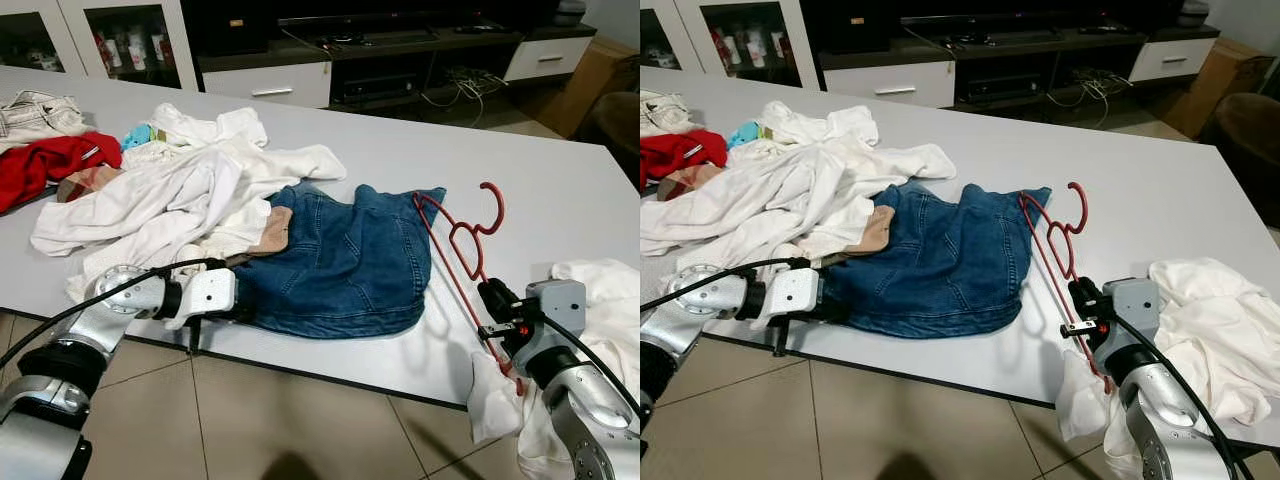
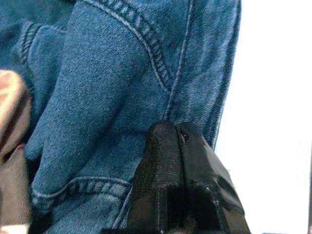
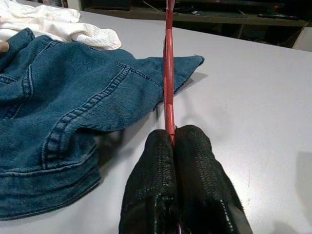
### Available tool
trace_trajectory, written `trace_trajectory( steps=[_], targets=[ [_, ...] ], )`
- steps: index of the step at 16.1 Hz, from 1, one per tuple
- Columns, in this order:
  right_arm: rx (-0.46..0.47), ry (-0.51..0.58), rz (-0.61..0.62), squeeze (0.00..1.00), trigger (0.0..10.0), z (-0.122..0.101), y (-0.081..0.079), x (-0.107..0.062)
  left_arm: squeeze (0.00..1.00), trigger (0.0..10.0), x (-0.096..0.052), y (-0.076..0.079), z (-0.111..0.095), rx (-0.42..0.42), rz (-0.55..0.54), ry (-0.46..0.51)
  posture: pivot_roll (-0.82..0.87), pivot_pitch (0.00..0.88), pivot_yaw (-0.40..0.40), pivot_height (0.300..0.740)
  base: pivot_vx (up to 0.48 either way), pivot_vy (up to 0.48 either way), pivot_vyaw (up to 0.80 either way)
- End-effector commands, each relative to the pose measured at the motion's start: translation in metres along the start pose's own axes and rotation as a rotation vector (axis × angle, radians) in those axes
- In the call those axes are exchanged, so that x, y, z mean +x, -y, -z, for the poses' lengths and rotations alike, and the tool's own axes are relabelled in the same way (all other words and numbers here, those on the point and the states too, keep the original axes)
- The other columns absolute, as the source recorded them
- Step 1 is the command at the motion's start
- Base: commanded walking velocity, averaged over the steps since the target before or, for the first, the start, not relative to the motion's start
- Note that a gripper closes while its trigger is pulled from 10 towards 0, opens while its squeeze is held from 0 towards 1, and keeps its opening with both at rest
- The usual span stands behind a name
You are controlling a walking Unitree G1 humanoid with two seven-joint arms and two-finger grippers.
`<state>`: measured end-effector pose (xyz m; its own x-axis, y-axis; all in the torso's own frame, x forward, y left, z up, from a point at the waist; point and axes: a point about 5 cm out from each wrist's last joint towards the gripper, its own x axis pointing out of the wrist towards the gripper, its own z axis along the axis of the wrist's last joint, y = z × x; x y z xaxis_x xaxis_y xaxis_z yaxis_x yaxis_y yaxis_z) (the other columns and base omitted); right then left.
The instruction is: Hang hanger
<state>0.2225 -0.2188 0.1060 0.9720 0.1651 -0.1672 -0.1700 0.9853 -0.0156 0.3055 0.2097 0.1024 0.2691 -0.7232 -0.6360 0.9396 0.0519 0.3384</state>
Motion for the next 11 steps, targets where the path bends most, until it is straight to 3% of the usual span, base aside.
trace_trajectory(
  steps=[1,4,8,10,11],
  targets=[
    [-0.007,0.009,0.008,0.0,10.0,-0.004,0.001,-0.001,0.0,0.0,0.004,0.003,-0.004,0.003,0.039,0.027,-0.1,0.0,-0.004,0.74,0.0,0.0,0.0],
    [-0.006,0.01,0.01,0.0,10.0,-0.004,0.001,0.0,0.0,0.0,0.01,0.004,-0.014,-0.053,0.034,0.148,-0.1,0.0,-0.002,0.74,0.0,0.0,0.0],
    [-0.002,0.015,0.006,0.0,10.0,-0.004,-0.001,0.003,0.0,0.0,0.018,-0.005,-0.031,-0.116,-0.055,0.306,-0.09,0.0,-0.002,0.74,0.0,0.0,0.0],
    [0.0,0.019,0.006,0.0,10.0,-0.005,-0.001,0.005,0.0,0.0,0.02,-0.008,-0.035,-0.112,-0.08,0.311,-0.09,0.0,0.0,0.74,0.0,0.0,0.0],
    [0.0,0.02,0.007,0.0,10.0,-0.005,-0.001,0.005,0.0,0.0,0.02,-0.011,-0.032,-0.088,-0.116,0.255,-0.09,0.0,0.002,0.74,0.0,0.0,0.0]
  ],
)
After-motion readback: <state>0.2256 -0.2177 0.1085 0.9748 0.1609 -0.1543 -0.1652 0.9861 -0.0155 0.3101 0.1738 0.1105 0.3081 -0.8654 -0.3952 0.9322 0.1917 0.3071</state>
